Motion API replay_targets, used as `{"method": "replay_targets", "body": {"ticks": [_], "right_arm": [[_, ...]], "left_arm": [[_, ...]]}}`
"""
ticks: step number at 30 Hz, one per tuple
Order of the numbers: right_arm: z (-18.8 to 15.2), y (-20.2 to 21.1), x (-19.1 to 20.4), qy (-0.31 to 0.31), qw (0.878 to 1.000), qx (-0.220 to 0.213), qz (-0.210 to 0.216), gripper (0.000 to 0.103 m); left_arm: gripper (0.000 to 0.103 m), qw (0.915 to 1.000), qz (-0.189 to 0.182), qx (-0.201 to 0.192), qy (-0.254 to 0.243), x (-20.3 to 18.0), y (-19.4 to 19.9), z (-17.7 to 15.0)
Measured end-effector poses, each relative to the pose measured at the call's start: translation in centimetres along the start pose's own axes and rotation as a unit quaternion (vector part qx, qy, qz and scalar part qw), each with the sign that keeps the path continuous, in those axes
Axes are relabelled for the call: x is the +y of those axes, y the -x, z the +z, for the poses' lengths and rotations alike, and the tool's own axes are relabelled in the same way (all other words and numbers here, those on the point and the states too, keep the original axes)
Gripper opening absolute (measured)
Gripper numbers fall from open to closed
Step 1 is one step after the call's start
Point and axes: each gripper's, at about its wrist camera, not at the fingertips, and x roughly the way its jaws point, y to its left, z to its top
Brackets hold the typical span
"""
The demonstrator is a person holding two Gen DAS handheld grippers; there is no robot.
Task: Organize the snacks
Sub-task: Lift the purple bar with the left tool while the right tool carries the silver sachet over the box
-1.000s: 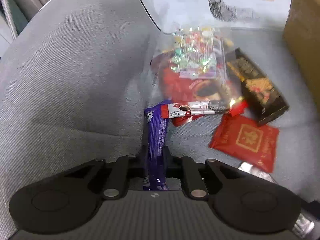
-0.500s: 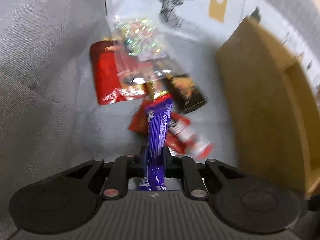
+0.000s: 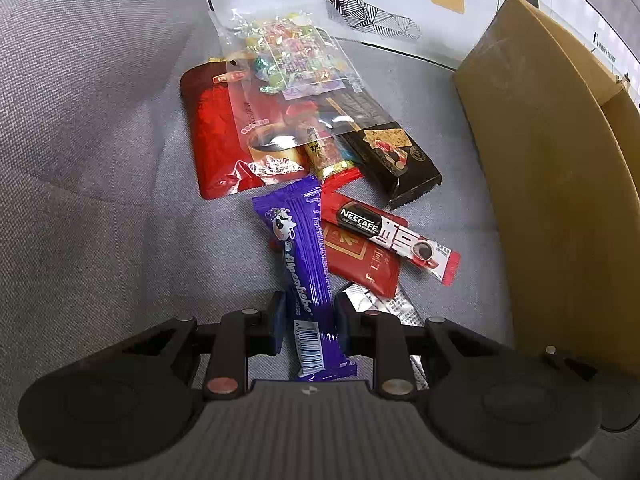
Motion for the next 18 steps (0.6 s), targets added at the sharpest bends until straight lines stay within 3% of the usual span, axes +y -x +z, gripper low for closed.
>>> {"method": "replay_targets", "body": {"ticks": [4,5,8,18], "right_arm": [[0.1,-0.3,0.2,0.008,1.0,-0.002,-0.006,0.044],[0.1,-0.2,0.3,0.012,1.0,-0.004,-0.009,0.035],[0.1,0.0,0.2,0.009,1.0,-0.009,-0.007,0.031],[1.0,3.7,-0.3,-0.015,0.997,-0.081,-0.002,0.029]], "left_arm": [[0.023,1.0,0.006,-0.006,-0.001,0.1,0.2,0.1],[0.021,0.9999,0.007,-0.011,0.0,0.2,0.5,0.1],[0.02,0.9994,0.005,-0.031,0.012,0.6,1.3,0.4],[0.017,0.9943,0.015,-0.103,0.022,0.5,4.1,0.7]]}}
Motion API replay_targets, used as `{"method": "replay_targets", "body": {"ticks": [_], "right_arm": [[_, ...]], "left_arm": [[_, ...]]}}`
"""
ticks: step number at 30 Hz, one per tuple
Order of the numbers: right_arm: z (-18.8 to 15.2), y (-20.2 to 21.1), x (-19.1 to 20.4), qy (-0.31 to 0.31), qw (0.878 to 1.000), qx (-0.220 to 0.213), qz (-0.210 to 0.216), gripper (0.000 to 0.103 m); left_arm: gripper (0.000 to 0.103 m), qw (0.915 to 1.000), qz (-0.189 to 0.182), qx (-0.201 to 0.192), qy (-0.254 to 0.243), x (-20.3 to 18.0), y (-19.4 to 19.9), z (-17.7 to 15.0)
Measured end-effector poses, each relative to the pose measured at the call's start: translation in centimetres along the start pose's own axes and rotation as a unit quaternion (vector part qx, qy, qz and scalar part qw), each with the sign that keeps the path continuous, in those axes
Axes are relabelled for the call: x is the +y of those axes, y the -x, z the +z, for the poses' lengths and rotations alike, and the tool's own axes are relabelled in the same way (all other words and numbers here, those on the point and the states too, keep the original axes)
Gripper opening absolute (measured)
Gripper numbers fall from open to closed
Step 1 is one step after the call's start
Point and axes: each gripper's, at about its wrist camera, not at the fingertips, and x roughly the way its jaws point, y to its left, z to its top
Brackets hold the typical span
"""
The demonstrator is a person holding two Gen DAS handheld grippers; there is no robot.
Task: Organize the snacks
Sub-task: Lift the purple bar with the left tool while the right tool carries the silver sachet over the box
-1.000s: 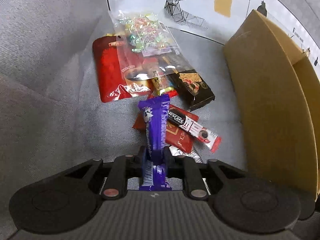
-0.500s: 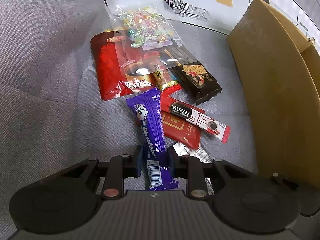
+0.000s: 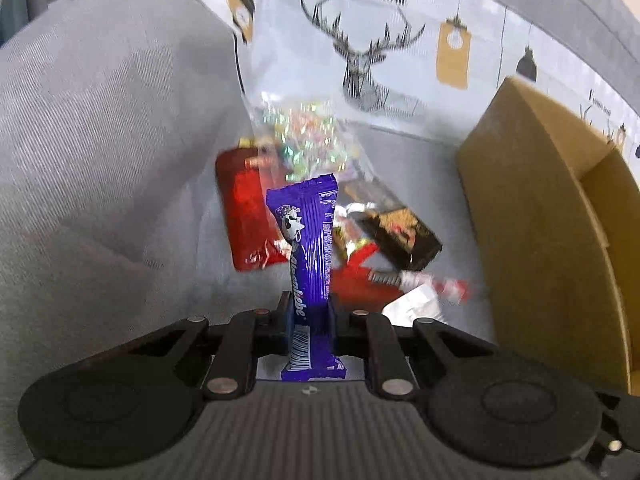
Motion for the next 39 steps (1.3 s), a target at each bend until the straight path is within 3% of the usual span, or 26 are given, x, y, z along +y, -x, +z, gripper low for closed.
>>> {"method": "replay_targets", "body": {"ticks": [10,16,19,23,27,31,39], "right_arm": [[2.4,6.0,-1.8,-0.03,0.99,-0.136,-0.003,0.029],[6.2,11.6,-7.4,-0.086,0.975,-0.205,0.006,0.029],[7.2,13.3,-10.2,-0.064,0.969,-0.237,-0.031,0.03],[5.8,12.9,-14.9,-0.097,0.961,-0.245,-0.083,0.03],[3.6,12.1,-18.1,-0.15,0.958,-0.212,-0.12,0.029],[2.9,12.5,-19.9,-0.14,0.953,-0.215,-0.16,0.029],[0.8,13.4,-22.5,-0.142,0.948,-0.205,-0.198,0.029]], "left_arm": [[0.017,0.9966,0.004,-0.082,0.007,-1.3,3.7,1.5],[0.017,0.9908,-0.007,-0.135,0.008,-3.6,5.7,1.9],[0.017,0.9867,-0.003,-0.162,-0.016,-5.6,6.2,2.0],[0.017,0.9797,-0.023,-0.196,-0.034,-8.3,6.5,2.3],[0.017,0.9735,-0.052,-0.22,-0.037,-10.7,6.6,2.4],[0.017,0.9661,-0.084,-0.239,-0.048,-13.5,6.7,2.3],[0.017,0.9494,-0.137,-0.265,-0.098,-18.4,7.0,1.1]]}}
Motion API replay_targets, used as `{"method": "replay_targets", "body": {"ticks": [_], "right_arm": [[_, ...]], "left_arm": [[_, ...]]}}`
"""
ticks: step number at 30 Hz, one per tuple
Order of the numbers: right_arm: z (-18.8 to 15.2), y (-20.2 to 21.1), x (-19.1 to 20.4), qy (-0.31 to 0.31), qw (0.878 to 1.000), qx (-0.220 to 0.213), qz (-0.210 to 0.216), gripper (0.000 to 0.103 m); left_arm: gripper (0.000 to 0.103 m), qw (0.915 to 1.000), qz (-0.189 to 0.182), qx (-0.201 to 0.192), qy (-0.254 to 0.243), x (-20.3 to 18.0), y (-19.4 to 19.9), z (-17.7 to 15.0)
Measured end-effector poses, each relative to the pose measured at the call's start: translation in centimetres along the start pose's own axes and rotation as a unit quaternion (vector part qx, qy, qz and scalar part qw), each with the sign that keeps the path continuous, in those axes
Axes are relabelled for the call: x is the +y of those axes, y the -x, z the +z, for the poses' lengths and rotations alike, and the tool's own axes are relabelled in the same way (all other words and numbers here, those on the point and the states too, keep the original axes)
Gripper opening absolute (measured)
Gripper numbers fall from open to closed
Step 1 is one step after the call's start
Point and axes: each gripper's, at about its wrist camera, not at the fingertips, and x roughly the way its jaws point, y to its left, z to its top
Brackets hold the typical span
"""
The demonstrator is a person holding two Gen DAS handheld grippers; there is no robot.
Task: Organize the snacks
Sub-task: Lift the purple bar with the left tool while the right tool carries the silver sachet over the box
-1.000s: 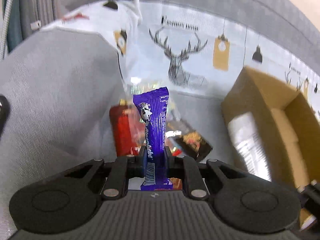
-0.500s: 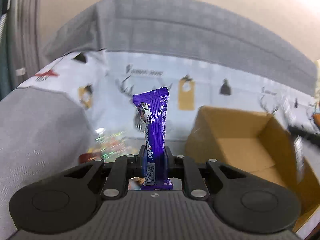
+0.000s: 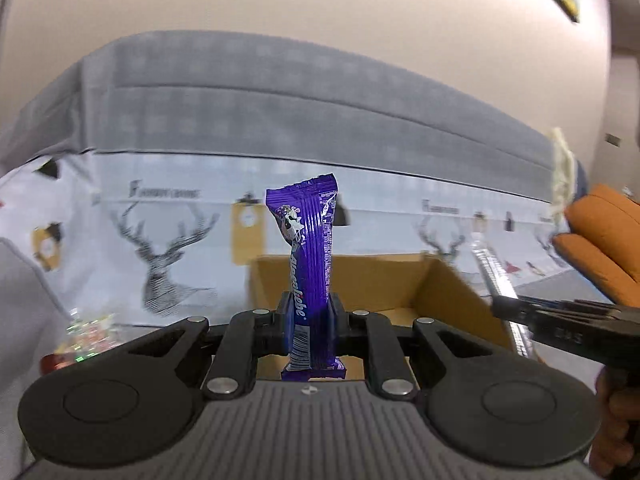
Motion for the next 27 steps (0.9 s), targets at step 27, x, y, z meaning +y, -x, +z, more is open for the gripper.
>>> {"method": "replay_targets", "body": {"ticks": [27], "right_arm": [[-0.8,0.5,-2.2,-0.008,0.999,0.003,-0.046,0.03]], "left_arm": [[0.017,0.9947,-0.084,-0.009,-0.059,-6.6,-0.5,-2.2]]}}
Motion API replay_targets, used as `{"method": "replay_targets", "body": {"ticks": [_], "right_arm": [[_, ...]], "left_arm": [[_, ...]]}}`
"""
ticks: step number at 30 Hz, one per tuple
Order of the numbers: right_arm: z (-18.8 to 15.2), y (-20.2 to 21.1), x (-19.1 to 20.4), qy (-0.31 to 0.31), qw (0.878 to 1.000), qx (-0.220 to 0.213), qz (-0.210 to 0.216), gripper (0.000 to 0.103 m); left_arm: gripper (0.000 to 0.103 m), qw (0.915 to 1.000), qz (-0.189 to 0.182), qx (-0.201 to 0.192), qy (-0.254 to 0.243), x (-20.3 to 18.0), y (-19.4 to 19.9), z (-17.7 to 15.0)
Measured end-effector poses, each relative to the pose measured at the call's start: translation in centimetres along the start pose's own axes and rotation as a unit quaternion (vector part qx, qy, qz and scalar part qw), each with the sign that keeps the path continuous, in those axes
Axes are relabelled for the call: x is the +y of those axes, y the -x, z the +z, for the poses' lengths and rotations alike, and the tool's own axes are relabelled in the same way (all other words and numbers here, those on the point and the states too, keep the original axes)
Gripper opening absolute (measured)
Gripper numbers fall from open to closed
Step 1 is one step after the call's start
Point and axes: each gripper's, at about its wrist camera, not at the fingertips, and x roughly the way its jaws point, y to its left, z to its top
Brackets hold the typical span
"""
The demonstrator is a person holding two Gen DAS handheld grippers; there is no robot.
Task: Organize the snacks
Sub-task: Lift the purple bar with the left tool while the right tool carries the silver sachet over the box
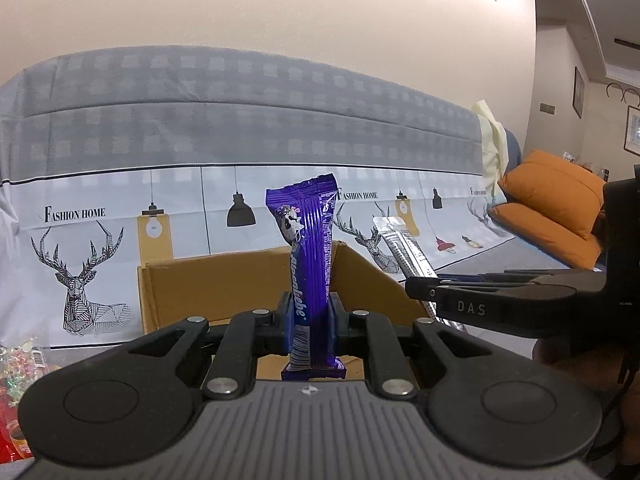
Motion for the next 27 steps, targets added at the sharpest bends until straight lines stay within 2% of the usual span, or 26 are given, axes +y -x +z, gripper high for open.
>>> {"method": "replay_targets", "body": {"ticks": [27], "right_arm": [[-0.16,-0.12,0.17,0.011,1.0,-0.005,0.001,0.03]], "left_arm": [[0.017,1.0,-0.001,-0.001,-0.001,-0.34,-0.15,0.12]]}}
